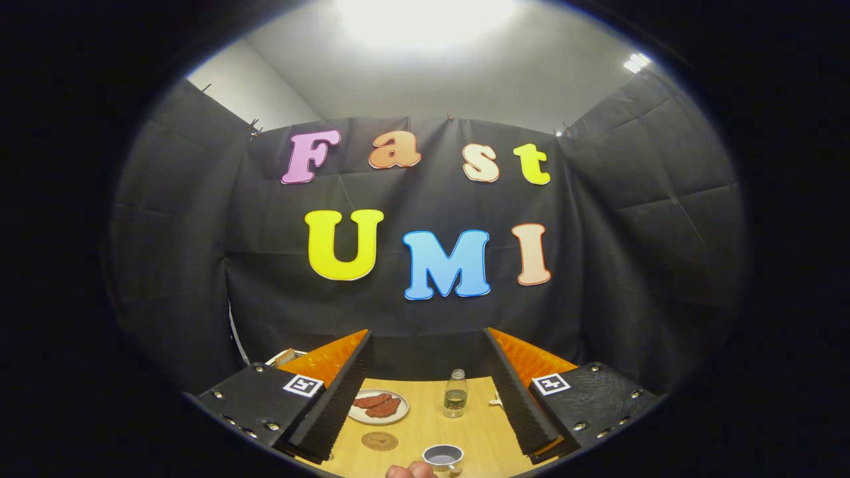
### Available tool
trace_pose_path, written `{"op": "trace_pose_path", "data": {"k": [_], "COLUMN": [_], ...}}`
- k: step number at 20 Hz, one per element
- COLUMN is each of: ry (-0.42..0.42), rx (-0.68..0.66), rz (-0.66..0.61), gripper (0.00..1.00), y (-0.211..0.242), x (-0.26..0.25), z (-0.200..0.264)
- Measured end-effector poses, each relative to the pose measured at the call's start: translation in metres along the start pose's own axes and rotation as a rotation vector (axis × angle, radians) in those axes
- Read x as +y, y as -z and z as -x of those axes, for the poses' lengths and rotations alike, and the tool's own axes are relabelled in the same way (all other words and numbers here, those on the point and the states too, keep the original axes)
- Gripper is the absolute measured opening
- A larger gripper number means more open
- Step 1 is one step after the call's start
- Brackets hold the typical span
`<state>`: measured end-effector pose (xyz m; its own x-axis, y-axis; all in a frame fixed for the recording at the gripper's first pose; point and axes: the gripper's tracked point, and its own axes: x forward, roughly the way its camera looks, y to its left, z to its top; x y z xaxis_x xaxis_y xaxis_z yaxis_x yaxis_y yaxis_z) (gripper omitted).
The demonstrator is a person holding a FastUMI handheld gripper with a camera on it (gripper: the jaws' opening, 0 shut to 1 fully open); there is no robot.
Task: Take the bottle from table, then pour the juice into the cup, finally place the bottle on the coaster
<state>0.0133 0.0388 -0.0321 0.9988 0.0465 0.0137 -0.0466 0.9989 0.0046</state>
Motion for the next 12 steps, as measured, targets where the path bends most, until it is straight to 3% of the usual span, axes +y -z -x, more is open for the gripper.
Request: {"op": "trace_pose_path", "data": {"k": [6,12], "ry": [-0.131,-0.323], "rx": [-0.013,0.069], "rz": [-0.023,-0.008], "gripper": [0.99,0.99], "y": [0.056,0.172], "x": [0.037,0.134], "z": [0.022,0.071]}}
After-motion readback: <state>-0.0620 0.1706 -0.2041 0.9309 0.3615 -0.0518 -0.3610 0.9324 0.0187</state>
